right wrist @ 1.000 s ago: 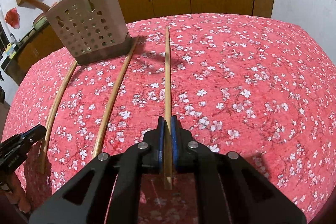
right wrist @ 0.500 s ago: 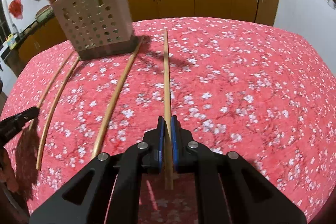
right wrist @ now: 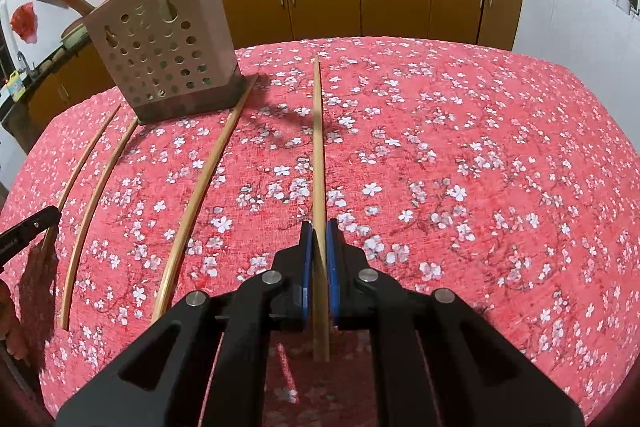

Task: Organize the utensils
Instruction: 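Hold both grasped chopsticks closed just above the table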

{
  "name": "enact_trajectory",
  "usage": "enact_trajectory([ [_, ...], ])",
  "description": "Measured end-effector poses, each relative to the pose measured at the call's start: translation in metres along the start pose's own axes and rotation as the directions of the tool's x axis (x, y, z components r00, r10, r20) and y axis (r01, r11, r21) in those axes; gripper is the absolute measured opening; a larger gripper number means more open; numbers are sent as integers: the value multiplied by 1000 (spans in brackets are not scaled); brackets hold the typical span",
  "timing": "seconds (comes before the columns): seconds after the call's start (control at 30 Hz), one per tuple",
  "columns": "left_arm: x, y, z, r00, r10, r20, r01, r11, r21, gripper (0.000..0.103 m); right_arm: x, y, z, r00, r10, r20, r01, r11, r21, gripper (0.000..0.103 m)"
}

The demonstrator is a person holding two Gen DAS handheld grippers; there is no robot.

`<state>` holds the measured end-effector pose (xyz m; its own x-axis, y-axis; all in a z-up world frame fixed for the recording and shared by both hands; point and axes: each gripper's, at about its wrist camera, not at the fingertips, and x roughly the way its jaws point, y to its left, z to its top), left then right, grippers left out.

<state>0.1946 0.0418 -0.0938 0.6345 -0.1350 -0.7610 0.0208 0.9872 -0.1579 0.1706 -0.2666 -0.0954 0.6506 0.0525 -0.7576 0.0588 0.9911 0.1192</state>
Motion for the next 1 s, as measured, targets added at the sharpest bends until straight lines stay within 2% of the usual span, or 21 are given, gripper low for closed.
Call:
enact_trajectory([
  [1.0, -4, 4, 0, 1000, -26, 3, 26, 999, -47, 10, 1, -1, 0, 1000, 18, 0, -18, 1000, 20, 9],
])
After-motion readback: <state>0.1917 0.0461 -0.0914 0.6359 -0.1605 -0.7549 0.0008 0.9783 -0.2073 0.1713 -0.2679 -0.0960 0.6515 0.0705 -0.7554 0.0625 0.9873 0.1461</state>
